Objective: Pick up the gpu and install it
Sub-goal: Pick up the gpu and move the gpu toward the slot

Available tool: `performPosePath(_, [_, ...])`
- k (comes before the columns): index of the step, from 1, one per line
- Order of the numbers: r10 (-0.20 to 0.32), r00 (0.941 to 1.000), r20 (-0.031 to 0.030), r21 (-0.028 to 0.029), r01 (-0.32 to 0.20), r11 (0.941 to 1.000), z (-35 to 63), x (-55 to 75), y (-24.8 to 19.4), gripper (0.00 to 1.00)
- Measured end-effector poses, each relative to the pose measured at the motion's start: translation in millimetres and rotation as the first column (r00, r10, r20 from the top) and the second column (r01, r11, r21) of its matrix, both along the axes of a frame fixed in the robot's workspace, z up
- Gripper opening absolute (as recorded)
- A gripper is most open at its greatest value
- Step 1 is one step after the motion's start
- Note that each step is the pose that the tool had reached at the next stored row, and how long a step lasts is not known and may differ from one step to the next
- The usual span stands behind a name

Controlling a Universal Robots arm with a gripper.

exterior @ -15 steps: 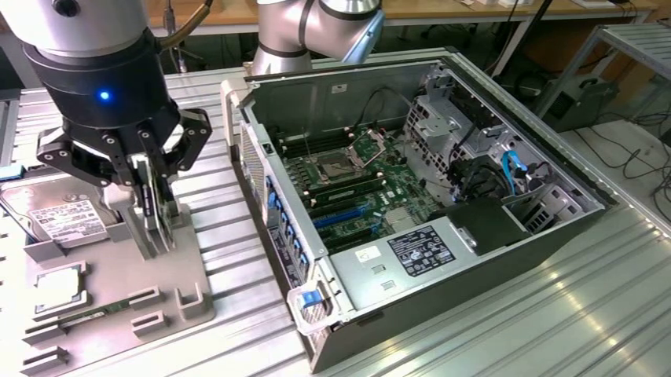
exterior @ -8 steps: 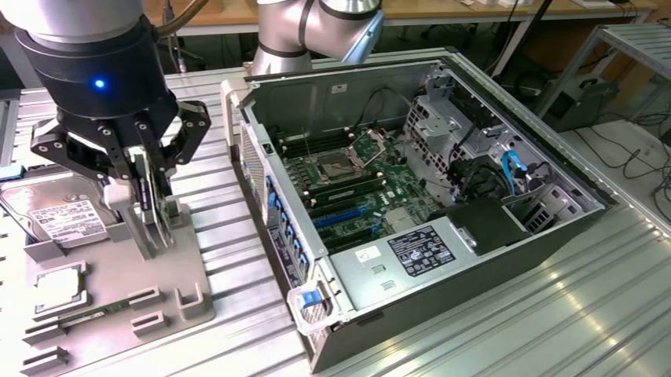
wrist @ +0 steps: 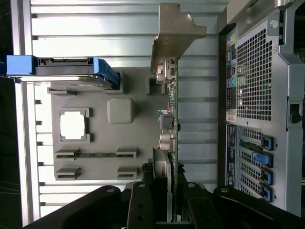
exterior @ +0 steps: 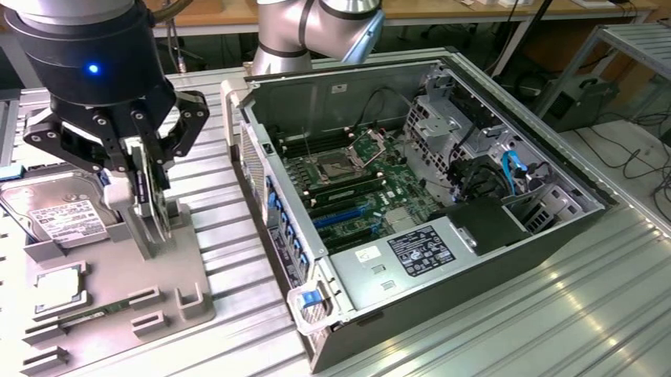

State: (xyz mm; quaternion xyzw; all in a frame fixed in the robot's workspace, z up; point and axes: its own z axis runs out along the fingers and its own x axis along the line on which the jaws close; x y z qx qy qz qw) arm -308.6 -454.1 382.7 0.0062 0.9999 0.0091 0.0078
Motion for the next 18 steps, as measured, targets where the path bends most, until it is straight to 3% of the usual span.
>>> performPosePath(18, [0.0, 1.0, 0.0, -0.0001, 0.0, 1.0, 18.8, 0.0, -0.2, 0.28])
